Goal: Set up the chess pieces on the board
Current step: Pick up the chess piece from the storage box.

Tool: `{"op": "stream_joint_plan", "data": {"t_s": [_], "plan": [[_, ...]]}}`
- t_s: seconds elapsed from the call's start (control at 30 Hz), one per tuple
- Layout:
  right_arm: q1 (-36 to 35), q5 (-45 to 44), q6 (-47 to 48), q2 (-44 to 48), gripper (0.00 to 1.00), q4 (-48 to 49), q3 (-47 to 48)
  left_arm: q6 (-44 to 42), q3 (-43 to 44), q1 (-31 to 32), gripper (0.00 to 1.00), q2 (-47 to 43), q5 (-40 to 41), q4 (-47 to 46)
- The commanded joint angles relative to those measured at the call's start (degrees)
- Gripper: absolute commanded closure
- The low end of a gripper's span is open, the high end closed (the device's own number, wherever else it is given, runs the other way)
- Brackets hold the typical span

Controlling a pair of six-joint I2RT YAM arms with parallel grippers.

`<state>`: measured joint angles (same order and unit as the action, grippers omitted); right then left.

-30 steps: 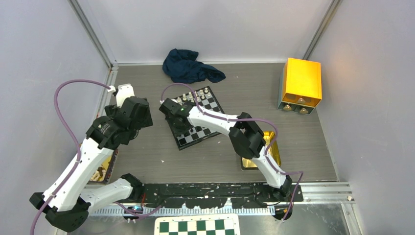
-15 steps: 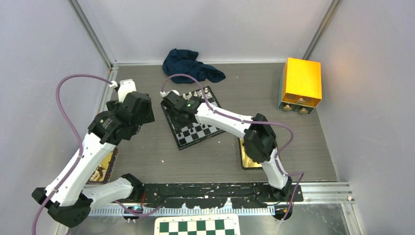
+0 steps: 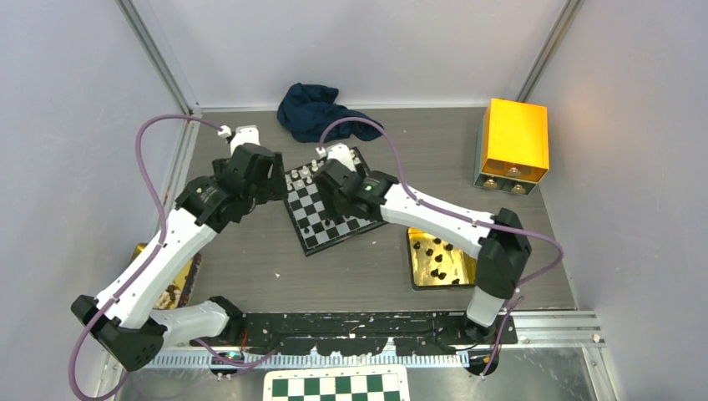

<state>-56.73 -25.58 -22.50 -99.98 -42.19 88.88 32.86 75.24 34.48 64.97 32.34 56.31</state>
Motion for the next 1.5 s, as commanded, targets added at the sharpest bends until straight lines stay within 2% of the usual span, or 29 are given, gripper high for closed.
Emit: {"op": "stream_joint_plan", "data": {"t_s": [0.0, 0.2, 0.43, 0.87, 1.2, 1.47], "plan": [[2.1, -9.2, -4.6, 8.9, 0.25, 1.5, -5.2, -3.2, -0.4, 0.7, 0.03, 1.7, -5.8, -8.2], [6.0, -13.3, -13.3, 18.2, 0.25, -1.0, -14.2, -5.2, 0.7, 5.6, 0.0, 6.7, -6.2, -10.6], [11.4, -16.1, -24.6, 26.7, 0.32, -9.0, -21.8, -6.8, 3.1, 12.4, 0.01, 13.0, -5.5, -11.1], [18.8, -18.7, -45.6, 39.6, 0.48, -20.4, -33.7, -8.7, 3.7, 16.2, 0.09, 17.0, -7.7, -11.9], [24.2, -12.6, -46.9, 40.8, 0.51, -18.3, -39.2, -9.5, 3.2, 16.4, 0.11, 17.1, -9.2, -12.5], [24.9, -5.0, -39.2, 37.8, 0.54, -13.5, -38.7, -10.3, 2.9, 16.5, 0.12, 17.3, -9.6, -12.6]]}}
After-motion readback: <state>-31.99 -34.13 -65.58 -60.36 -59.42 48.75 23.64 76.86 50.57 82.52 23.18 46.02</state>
